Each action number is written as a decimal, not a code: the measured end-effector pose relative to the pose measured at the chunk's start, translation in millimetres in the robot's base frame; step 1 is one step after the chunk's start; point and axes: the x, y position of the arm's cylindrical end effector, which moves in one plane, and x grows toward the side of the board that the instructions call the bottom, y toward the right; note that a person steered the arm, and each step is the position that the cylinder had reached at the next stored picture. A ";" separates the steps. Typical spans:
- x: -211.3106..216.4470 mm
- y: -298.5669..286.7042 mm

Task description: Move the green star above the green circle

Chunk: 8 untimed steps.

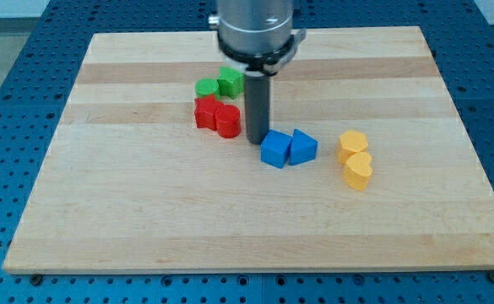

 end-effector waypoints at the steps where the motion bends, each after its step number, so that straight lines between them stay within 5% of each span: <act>1: -24.6 11.1; 4: -23.1 -46.7; 8: -18.9 -54.3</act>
